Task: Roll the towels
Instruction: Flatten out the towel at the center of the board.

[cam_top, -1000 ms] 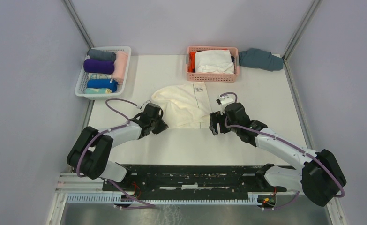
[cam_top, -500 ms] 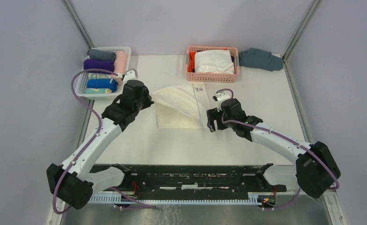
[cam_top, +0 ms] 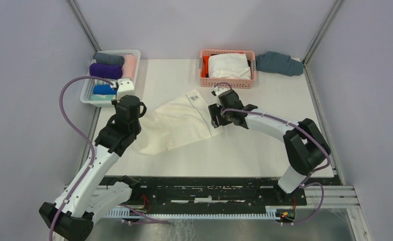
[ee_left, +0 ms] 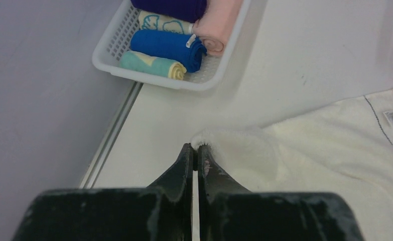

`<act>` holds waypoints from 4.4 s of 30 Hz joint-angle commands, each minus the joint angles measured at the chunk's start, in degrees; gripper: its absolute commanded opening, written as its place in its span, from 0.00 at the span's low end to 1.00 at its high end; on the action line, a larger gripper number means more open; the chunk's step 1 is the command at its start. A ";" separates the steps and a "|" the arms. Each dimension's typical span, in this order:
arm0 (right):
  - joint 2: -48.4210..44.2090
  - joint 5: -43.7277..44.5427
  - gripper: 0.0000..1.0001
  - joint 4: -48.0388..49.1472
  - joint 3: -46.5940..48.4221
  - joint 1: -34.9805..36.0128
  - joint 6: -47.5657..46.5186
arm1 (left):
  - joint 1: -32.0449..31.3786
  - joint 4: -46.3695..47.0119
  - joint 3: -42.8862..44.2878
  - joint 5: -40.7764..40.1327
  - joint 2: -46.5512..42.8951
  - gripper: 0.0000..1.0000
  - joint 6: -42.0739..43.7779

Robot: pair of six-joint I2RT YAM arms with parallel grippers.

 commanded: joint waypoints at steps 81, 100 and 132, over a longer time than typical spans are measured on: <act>32.52 -7.36 0.48 -29.40 40.98 -10.80 -19.92 | 0.43 8.85 -10.91 15.27 -7.48 0.03 6.21; 36.06 -0.96 0.06 -32.92 42.99 -12.03 -21.98 | 0.42 10.26 -11.38 12.85 -6.79 0.03 5.98; -38.47 15.93 0.00 -34.89 25.33 -21.33 -19.77 | 1.42 5.08 11.75 23.86 -21.89 0.03 13.51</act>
